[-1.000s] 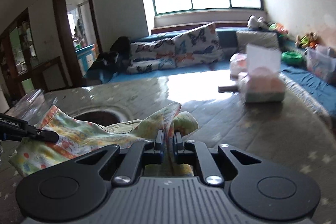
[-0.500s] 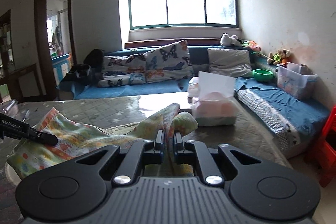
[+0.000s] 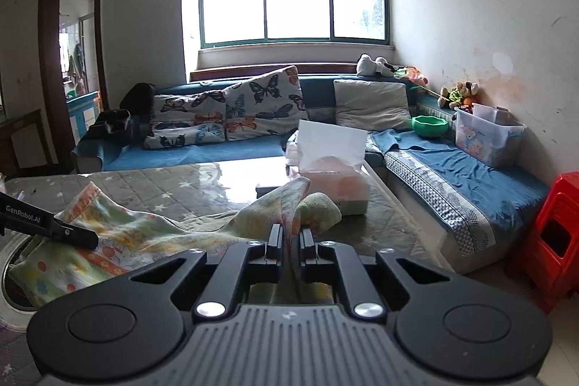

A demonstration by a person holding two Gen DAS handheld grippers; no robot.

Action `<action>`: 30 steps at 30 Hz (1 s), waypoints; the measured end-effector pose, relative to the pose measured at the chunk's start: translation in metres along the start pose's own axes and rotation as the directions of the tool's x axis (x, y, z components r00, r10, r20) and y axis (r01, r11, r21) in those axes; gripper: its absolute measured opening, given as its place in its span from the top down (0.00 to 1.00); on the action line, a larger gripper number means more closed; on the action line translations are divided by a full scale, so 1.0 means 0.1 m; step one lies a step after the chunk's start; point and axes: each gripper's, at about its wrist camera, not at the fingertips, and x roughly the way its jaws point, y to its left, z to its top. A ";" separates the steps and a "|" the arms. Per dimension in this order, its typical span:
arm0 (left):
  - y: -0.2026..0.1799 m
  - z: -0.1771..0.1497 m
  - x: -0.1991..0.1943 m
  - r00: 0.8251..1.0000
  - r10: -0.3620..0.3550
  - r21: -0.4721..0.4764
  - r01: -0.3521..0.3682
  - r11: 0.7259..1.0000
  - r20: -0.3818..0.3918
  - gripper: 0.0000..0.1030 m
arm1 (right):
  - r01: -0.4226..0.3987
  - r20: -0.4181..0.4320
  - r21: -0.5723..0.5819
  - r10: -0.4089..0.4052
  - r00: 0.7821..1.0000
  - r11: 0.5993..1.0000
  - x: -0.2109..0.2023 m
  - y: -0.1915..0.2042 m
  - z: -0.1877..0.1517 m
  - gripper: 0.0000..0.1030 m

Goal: Fold clothes

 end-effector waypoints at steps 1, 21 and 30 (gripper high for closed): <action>-0.01 0.00 0.02 1.000 0.002 0.001 -0.002 1.000 -0.004 0.90 | 0.002 -0.003 0.001 -0.002 1.000 1.000 0.01 -0.02 -0.01 0.93; 0.00 -0.13 0.37 0.995 0.026 0.006 -0.026 1.000 -0.091 0.89 | 0.030 -0.110 0.030 -0.027 0.994 0.999 0.30 -0.15 -0.34 0.92; 0.12 -0.25 0.43 0.991 0.019 -0.002 -0.019 1.000 -0.136 0.89 | 0.035 -0.145 0.058 -0.026 0.989 0.998 0.33 -0.25 -0.51 0.92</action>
